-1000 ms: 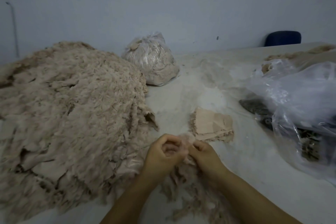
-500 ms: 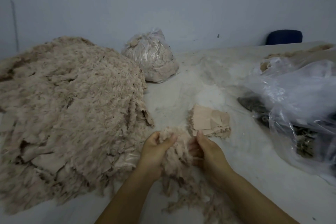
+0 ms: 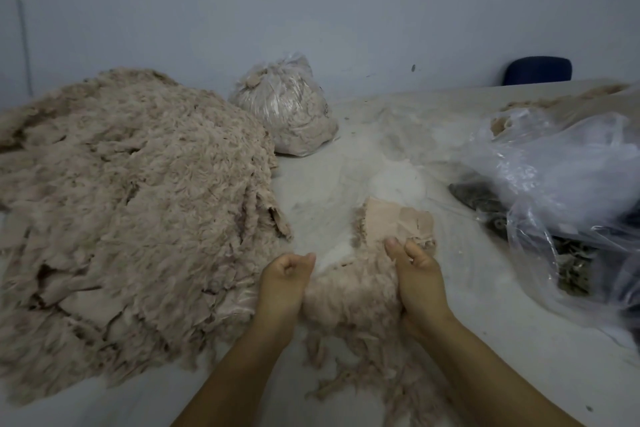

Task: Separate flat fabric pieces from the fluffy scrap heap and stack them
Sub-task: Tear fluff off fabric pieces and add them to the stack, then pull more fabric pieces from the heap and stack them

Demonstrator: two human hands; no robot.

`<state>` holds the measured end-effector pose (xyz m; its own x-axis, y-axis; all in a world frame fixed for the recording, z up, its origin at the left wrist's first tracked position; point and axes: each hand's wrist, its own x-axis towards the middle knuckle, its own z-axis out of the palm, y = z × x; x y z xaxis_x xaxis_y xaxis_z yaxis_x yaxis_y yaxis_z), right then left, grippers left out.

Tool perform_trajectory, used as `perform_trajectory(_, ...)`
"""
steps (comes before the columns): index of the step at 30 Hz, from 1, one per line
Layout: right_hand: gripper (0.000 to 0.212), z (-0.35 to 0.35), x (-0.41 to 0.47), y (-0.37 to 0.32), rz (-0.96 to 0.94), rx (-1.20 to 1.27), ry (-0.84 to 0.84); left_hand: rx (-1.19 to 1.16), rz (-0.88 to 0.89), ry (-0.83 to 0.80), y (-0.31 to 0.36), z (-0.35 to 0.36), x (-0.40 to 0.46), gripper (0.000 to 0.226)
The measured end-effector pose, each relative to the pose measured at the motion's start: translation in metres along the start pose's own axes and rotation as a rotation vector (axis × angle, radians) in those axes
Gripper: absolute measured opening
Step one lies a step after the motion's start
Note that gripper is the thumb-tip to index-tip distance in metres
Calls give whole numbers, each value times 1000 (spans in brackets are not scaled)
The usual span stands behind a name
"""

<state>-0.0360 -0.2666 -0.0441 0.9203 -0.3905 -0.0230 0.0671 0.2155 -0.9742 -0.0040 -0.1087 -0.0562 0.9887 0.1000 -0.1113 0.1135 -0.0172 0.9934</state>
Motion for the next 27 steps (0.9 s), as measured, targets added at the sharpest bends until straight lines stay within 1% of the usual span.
perform_trajectory(1, 44, -2, 2, -4, -65, -59, 11, 67, 63, 22, 1, -3, -1, 27)
perform_trajectory(2, 45, -3, 4, -8, -126, -147, 10, 115, 117, 16, 3, -5, -3, 30)
perform_trajectory(3, 43, -2, 4, -10, -171, -239, -10, 115, 130, -33, 7, -5, -6, 33)
perform_trajectory(4, 39, 1, 3, -12, -194, -314, -58, 60, 89, -140, 11, -3, -9, 35)
perform_trajectory(5, 35, 6, 0, -12, -190, -368, -139, -25, 4, -290, 17, 1, -14, 37)
perform_trajectory(6, 32, 12, -4, -12, -169, -392, -248, -120, -92, -427, 21, 5, -19, 40)
perform_trajectory(7, 29, 18, -9, -12, -120, -385, -368, -220, -169, -502, 24, 9, -23, 40)
perform_trajectory(8, 25, 21, -13, -10, -47, -347, -482, -309, -227, -503, 27, 12, -25, 38)
perform_trajectory(9, 23, 22, -15, -9, 30, -294, -569, -379, -274, -462, 28, 14, -25, 36)
perform_trajectory(10, 27, 19, -17, -7, 81, -243, -619, -452, -324, -419, 29, 14, -24, 35)
perform_trajectory(11, 31, 14, -17, -4, 86, -210, -620, -527, -380, -393, 30, 13, -23, 38)
perform_trajectory(12, 32, 8, -16, -1, 51, -211, -566, -591, -432, -376, 30, 10, -21, 42)
perform_trajectory(14, 21, -4, -12, 1, -60, -287, -305, -657, -497, -345, 29, 5, -16, 41)
perform_trajectory(15, 16, -8, -9, 2, -66, -307, -176, -668, -504, -349, 30, 3, -15, 37)
perform_trajectory(16, 22, -11, -6, 3, -26, -308, -104, -667, -502, -370, 29, 1, -13, 33)
perform_trajectory(17, 37, -11, -3, 3, 56, -291, -104, -659, -503, -409, 28, 2, -13, 32)
perform_trajectory(18, 51, -11, -1, 2, 164, -249, -169, -630, -497, -455, 28, 3, -13, 33)
perform_trajectory(19, 60, -9, -1, 0, 276, -193, -262, -579, -482, -493, 27, 5, -14, 35)
perform_trajectory(20, 61, -6, -2, -1, 372, -128, -352, -522, -451, -507, 25, 7, -15, 36)
perform_trajectory(21, 58, -4, -3, -2, 430, -67, -415, -482, -406, -510, 23, 10, -17, 35)
perform_trajectory(22, 53, -1, -5, -3, 451, -5, -435, -455, -352, -506, 21, 13, -18, 32)
perform_trajectory(24, 47, 4, -5, 1, 436, 101, -367, -386, -232, -459, 18, 19, -20, 26)
perform_trajectory(27, 27, 5, -2, 6, 286, 165, -161, -206, -56, -274, 11, 20, -19, 25)
